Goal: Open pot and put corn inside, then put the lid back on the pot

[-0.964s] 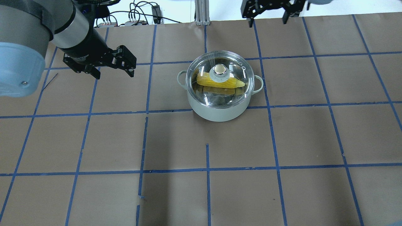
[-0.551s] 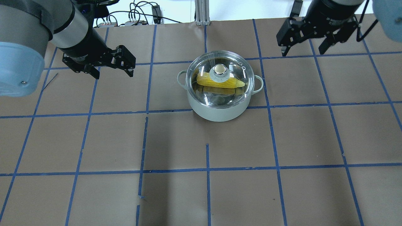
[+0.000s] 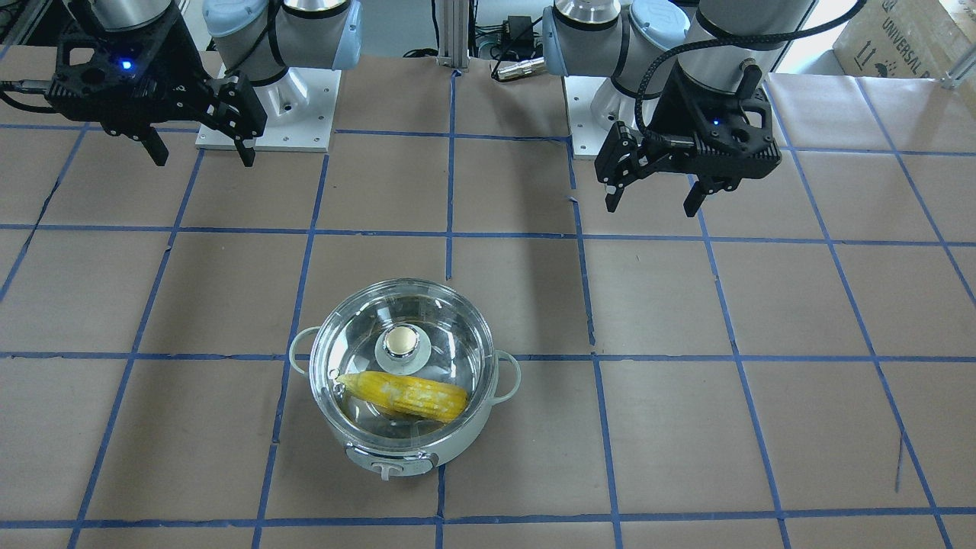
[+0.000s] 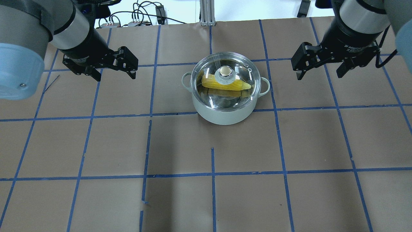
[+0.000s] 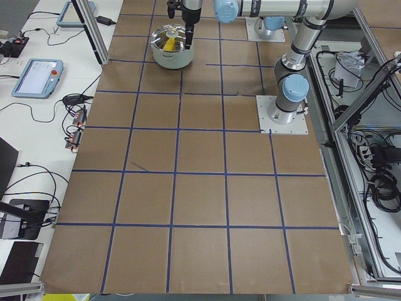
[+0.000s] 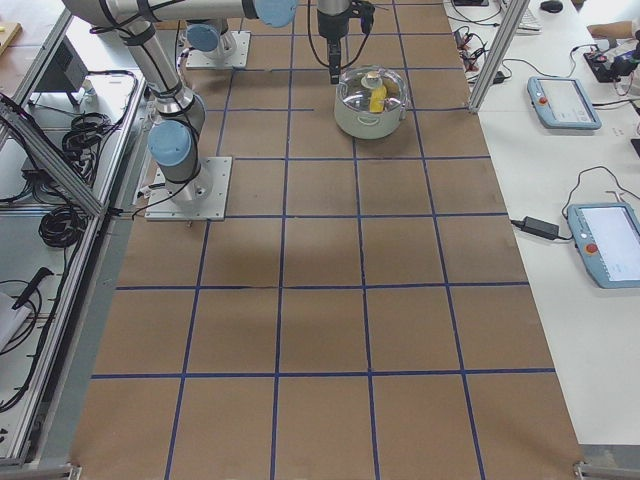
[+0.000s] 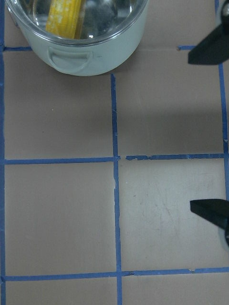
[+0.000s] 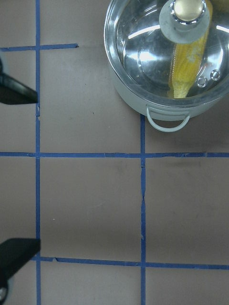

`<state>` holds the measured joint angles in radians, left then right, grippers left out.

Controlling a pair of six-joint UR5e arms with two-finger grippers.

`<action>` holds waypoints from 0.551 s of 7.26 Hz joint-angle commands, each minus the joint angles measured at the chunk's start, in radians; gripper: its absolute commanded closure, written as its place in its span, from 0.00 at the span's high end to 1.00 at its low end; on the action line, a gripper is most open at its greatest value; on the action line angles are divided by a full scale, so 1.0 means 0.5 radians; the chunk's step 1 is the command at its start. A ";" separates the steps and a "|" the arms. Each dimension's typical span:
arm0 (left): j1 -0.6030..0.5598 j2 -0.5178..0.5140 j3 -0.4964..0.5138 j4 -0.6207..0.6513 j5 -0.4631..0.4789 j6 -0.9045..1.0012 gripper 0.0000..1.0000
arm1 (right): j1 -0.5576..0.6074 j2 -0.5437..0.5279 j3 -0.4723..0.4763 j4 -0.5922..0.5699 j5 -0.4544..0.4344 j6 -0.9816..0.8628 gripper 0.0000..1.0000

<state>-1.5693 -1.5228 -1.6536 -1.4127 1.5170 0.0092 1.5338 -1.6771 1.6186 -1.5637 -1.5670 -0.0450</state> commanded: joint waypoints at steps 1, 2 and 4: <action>0.000 0.002 0.000 0.000 0.000 0.000 1.00 | -0.006 0.013 -0.019 0.132 -0.008 0.007 1.00; 0.000 0.002 0.000 0.000 0.000 0.000 1.00 | -0.006 0.019 -0.046 0.188 0.005 0.013 1.00; 0.009 0.002 0.000 -0.003 -0.003 0.000 1.00 | -0.006 0.022 -0.098 0.198 0.005 0.029 1.00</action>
<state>-1.5672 -1.5218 -1.6537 -1.4132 1.5167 0.0092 1.5310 -1.6677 1.5865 -1.4722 -1.5642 -0.0315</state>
